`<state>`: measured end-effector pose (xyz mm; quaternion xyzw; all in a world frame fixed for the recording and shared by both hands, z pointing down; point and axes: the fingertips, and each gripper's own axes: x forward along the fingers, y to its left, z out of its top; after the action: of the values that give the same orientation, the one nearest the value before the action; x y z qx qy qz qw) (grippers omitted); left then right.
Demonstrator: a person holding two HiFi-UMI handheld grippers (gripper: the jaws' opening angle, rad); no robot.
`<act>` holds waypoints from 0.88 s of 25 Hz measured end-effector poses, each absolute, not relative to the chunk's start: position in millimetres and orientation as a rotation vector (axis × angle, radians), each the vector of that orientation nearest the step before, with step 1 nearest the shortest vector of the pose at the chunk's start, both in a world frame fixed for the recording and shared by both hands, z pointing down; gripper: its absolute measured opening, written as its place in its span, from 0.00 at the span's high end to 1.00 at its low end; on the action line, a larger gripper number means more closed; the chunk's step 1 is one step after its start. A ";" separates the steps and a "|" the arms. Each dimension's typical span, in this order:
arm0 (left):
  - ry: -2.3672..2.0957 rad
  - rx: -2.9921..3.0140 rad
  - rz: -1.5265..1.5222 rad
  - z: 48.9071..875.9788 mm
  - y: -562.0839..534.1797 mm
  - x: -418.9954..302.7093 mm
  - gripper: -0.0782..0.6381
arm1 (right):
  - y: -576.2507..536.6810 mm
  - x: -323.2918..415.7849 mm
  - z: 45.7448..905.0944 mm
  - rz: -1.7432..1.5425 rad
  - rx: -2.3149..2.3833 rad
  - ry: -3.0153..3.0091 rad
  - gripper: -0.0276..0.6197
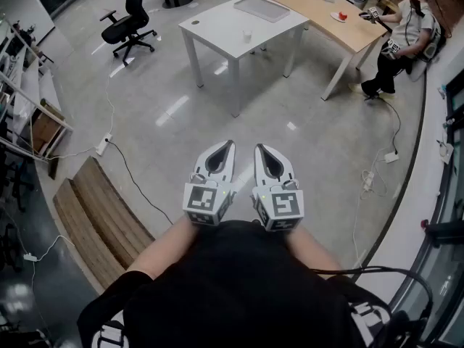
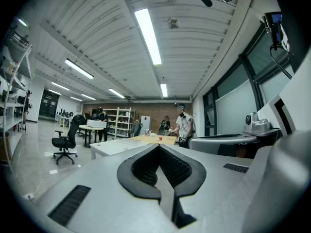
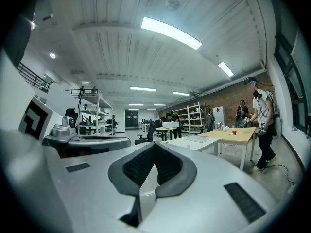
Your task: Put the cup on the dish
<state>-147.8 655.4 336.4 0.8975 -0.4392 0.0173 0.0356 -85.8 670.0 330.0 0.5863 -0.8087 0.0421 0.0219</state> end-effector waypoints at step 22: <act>-1.446 2.707 0.026 343.0 685.9 -87.2 0.88 | 690.2 -18.0 332.0 0.089 1.741 -2.644 0.94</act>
<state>-87.2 685.9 343.0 0.8815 -0.4708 0.0083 0.0363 -18.0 690.2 332.0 0.5497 -0.8348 0.0280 -0.0124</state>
